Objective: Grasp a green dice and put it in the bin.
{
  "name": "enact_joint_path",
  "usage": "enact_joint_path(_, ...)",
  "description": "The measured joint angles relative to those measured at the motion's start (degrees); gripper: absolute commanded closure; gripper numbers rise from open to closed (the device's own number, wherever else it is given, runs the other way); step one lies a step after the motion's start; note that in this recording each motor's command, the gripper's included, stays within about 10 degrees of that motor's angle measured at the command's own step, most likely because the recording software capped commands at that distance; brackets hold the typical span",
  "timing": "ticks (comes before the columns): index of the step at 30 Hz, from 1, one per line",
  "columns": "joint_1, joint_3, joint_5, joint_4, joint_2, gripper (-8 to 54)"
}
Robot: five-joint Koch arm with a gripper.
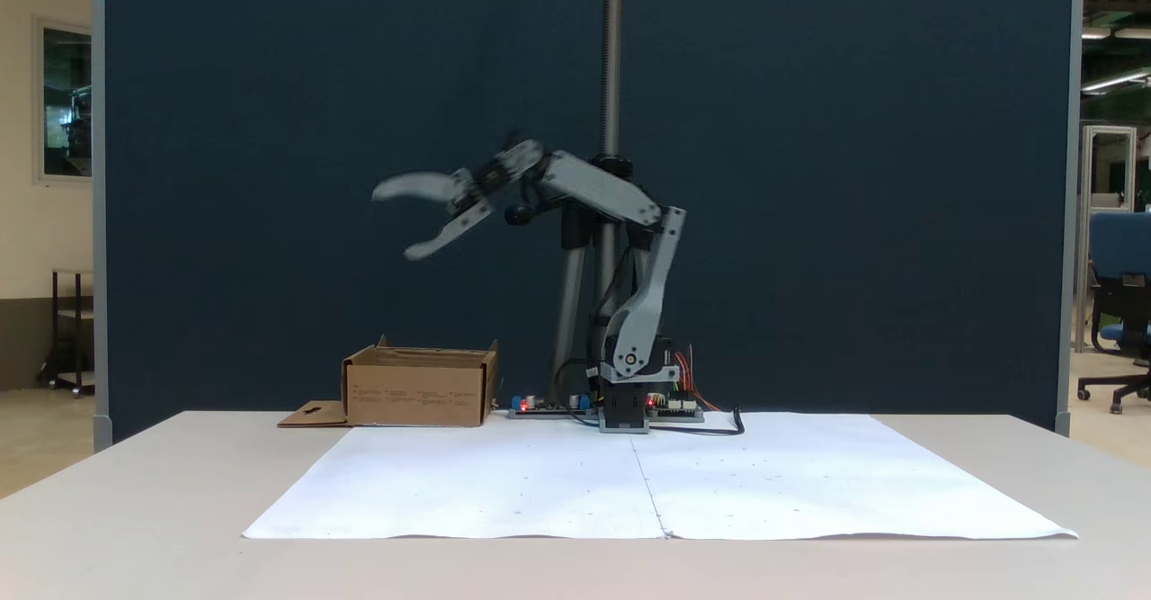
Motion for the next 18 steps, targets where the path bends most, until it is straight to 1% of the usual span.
enact_joint_path(7, -28.56, 0.09, 4.13, 0.00, 7.47, 3.9)
enact_joint_path(12, -48.69, 5.27, 6.24, 0.00, 11.87, 3.6)
enact_joint_path(15, -61.26, 10.20, 6.77, -0.09, 12.57, 3.5)
enact_joint_path(18, -71.81, 20.83, 6.77, -1.32, 12.57, 2.0)
